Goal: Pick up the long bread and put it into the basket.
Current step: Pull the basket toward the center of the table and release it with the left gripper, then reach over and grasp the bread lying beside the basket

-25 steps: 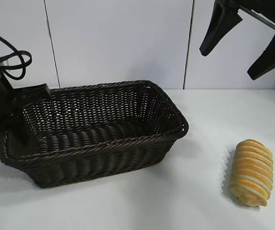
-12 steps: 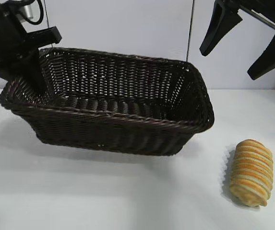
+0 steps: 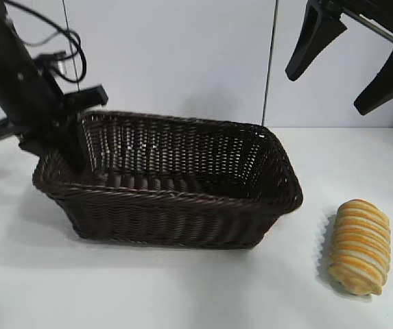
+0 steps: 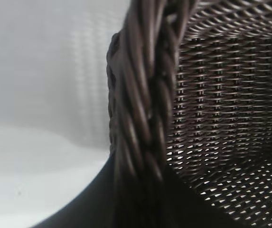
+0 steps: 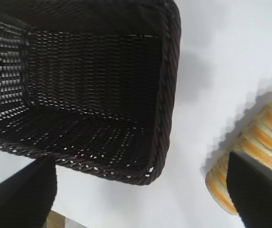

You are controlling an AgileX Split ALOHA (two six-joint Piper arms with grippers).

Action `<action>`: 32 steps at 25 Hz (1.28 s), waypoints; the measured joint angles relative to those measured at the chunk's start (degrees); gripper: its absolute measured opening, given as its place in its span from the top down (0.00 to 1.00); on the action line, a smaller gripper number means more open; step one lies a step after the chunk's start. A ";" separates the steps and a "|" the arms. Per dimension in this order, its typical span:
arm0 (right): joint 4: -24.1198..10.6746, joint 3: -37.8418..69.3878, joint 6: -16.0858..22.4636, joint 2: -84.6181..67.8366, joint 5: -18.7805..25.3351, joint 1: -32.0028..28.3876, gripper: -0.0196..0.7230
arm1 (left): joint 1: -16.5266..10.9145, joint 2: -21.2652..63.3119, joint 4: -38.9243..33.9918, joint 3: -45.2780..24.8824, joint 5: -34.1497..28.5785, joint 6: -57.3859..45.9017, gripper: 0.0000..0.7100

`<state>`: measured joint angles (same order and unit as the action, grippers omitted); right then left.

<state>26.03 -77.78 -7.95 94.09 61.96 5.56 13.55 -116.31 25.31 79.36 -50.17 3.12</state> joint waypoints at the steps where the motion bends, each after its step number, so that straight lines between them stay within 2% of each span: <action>1: 0.00 0.00 0.00 0.00 0.00 0.00 0.04 | 0.00 0.00 0.00 0.00 0.00 0.00 0.86; 4: 0.00 0.00 0.00 0.00 0.00 0.00 0.04 | 0.00 0.00 -0.07 0.00 -0.38 0.00 0.84; 5: 0.00 0.00 0.00 0.00 0.00 0.00 0.04 | 0.00 0.00 -0.21 0.00 -0.70 0.00 0.78; 6: 0.00 0.00 0.00 0.00 0.00 0.00 0.04 | 0.00 0.00 -0.49 0.00 -0.94 0.00 0.69; 9: 0.00 0.00 0.00 0.00 0.00 0.00 0.04 | 0.00 0.00 -2.20 0.72 -2.82 -1.61 0.28; 10: 0.00 0.00 0.00 0.00 0.00 0.00 0.04 | 0.00 0.00 -2.93 1.17 -3.91 -1.95 0.18; 12: 0.00 0.00 0.00 0.00 0.00 0.00 0.04 | 0.00 0.06 -4.05 2.55 -6.20 -2.24 0.09; 14: 0.00 0.00 0.00 0.00 0.00 0.00 0.04 | 0.00 0.96 -4.85 3.62 -7.53 -2.45 0.05; 19: 0.00 0.00 -0.04 0.00 0.16 0.00 0.04 | 0.00 5.87 -9.52 6.91 -8.30 -5.88 0.03; 22: 0.00 0.00 -0.04 0.00 0.18 0.00 0.04 | 0.00 7.99 -17.21 10.81 -10.23 -9.59 0.02; 27: 0.00 0.00 -0.04 0.00 0.18 0.00 0.04 | -0.35 8.48 -34.13 19.34 -15.73 -12.52 0.02; 29: 0.00 0.00 -0.04 0.00 0.18 0.00 0.04 | -2.12 8.48 -37.61 22.37 -17.81 -12.59 0.02; 32: 0.00 0.00 -0.04 0.00 0.18 0.00 0.04 | -7.41 8.48 -38.41 26.11 -20.05 -11.19 0.02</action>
<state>26.03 -77.78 -7.99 94.09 62.14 5.56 6.15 -107.84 -13.11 105.47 -70.22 -8.07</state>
